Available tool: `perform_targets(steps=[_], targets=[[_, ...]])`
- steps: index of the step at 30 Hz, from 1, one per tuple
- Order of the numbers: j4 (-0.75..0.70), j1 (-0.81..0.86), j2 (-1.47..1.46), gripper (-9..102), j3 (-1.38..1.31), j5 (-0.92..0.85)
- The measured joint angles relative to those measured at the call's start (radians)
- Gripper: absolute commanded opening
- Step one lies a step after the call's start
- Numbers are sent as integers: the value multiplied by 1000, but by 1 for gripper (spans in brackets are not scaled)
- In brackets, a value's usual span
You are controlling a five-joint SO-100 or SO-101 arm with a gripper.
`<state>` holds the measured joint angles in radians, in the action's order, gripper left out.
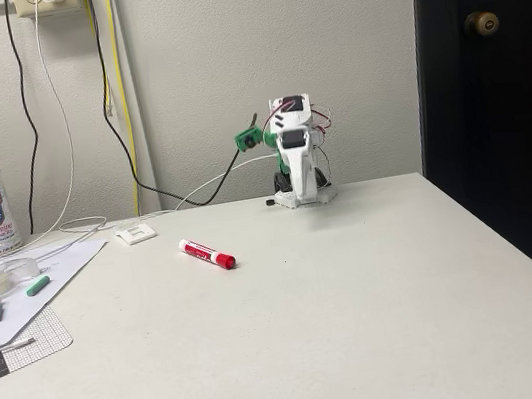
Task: Pick up the red marker.
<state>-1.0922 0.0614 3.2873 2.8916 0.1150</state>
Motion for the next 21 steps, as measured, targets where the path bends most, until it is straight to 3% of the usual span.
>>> perform_targets(steps=[9,21], targets=[[-72,35,-12,0,-153,0],[-276,78,-314,0,-571,-37]])
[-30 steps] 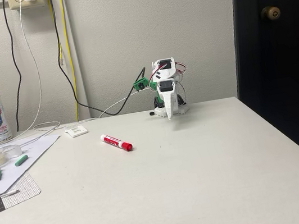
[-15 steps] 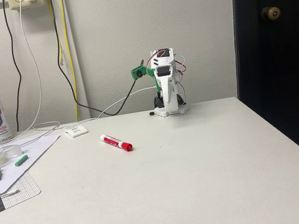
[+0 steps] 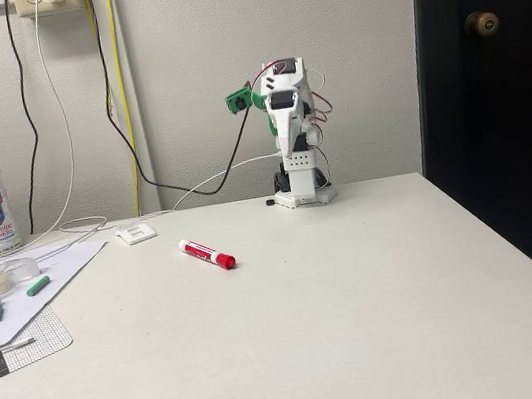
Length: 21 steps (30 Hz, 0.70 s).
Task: Pick up the red marker.
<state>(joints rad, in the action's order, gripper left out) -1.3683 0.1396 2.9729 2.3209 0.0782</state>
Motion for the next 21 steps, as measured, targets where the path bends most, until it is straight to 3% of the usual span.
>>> perform_targets(steps=[13,21], targets=[[-281,72,-402,0,-660,-35],[-314,181,-457,0,-787,-92]])
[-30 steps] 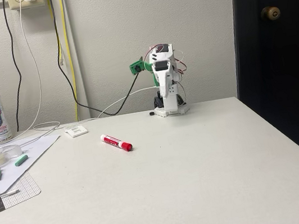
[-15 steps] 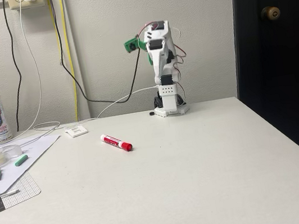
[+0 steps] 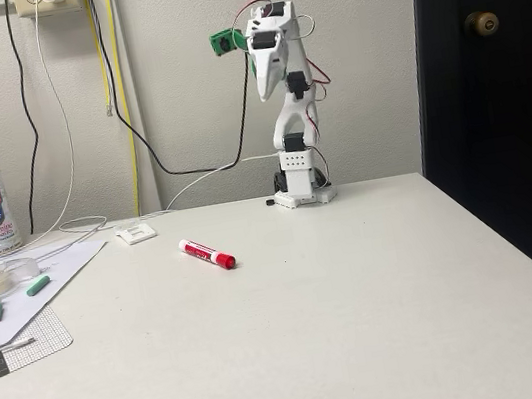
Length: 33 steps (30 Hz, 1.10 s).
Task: Pick up the red marker.
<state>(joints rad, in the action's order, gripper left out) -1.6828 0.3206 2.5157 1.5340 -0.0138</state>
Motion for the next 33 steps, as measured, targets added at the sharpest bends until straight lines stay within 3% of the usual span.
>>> perform_targets(steps=[17,33], targets=[[-63,202,-146,0,-232,-86],[-63,232,-311,0,-233,-123]])
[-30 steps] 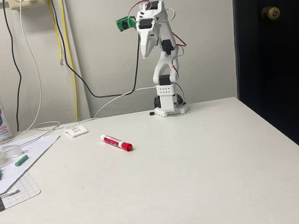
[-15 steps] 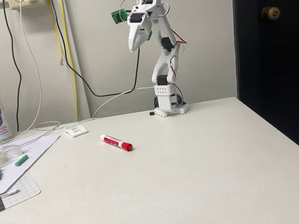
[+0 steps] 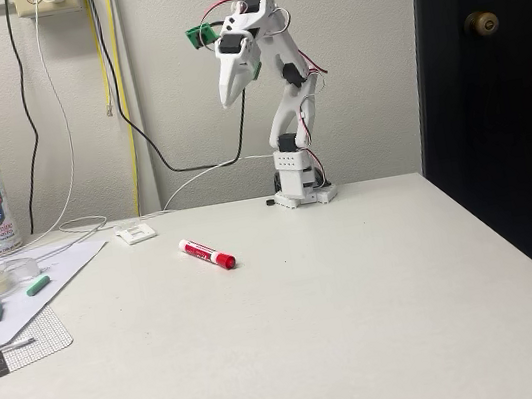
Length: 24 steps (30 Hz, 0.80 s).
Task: Pick up the red marker.
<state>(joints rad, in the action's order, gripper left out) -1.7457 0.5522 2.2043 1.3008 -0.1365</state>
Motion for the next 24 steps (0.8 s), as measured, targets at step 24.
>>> perform_targets(steps=[24], targets=[[0,2,-307,0,64,-41]])
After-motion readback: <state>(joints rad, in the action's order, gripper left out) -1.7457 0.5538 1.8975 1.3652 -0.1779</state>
